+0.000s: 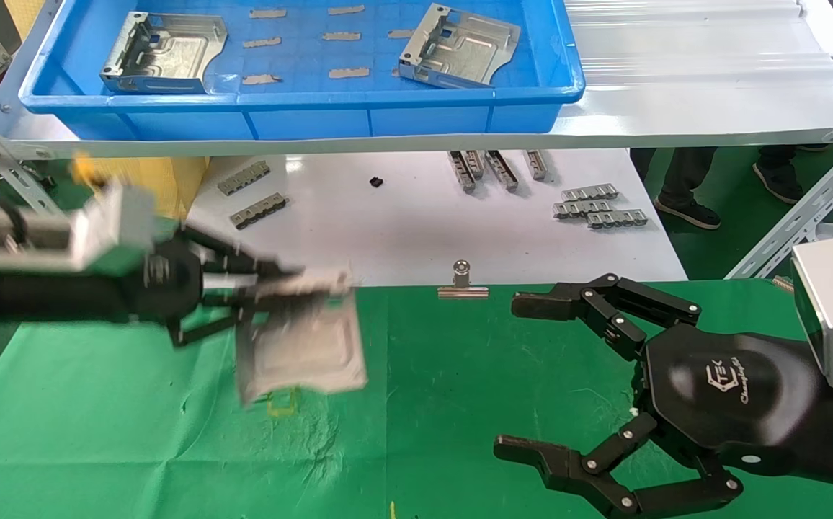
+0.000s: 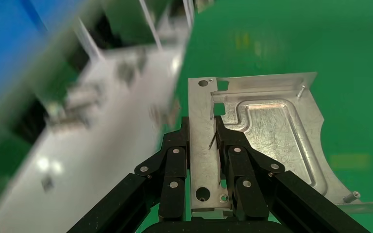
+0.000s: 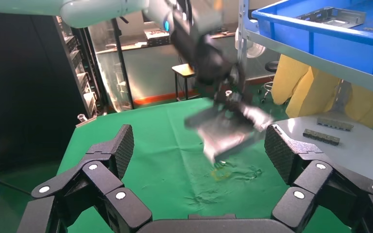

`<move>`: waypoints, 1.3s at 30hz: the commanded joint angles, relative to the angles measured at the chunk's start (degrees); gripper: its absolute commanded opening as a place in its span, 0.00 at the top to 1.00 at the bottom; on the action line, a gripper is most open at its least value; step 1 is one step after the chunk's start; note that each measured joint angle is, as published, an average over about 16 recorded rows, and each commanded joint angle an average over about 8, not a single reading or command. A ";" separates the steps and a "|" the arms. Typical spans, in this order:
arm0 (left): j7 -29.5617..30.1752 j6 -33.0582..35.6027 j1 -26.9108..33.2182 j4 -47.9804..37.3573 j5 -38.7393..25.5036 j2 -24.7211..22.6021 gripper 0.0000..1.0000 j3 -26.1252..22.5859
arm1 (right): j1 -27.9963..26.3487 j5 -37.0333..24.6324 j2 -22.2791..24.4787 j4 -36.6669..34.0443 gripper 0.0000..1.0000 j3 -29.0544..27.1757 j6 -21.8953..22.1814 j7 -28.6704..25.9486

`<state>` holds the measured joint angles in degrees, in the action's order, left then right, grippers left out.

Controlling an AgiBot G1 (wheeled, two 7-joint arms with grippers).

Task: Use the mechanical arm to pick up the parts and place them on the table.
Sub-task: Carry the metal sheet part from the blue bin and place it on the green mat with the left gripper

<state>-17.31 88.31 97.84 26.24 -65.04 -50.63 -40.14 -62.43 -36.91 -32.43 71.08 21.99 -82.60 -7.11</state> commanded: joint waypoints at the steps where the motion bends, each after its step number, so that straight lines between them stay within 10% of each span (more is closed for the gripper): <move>1: -2.14 -0.59 -0.76 -1.46 -1.48 0.17 1.00 -1.81 | 0.00 0.00 0.00 0.00 0.00 0.00 0.00 0.00; 12: -14.94 -9.45 -2.05 -13.07 -6.11 -6.19 1.00 -3.90 | 0.00 0.00 0.00 0.00 0.00 0.00 0.00 0.00; 31: -22.87 -1.11 -0.03 -21.22 -7.93 -6.95 0.98 -5.44 | 0.00 0.00 0.00 0.00 0.00 0.00 0.00 0.00; 39: -25.13 -5.44 0.66 -23.11 -9.65 -8.85 0.06 -6.50 | 0.00 0.00 0.00 0.00 0.00 0.00 0.00 0.00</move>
<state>-42.25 83.41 98.45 3.20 -74.42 -59.33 -46.47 -62.43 -36.91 -32.43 71.08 21.99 -82.60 -7.11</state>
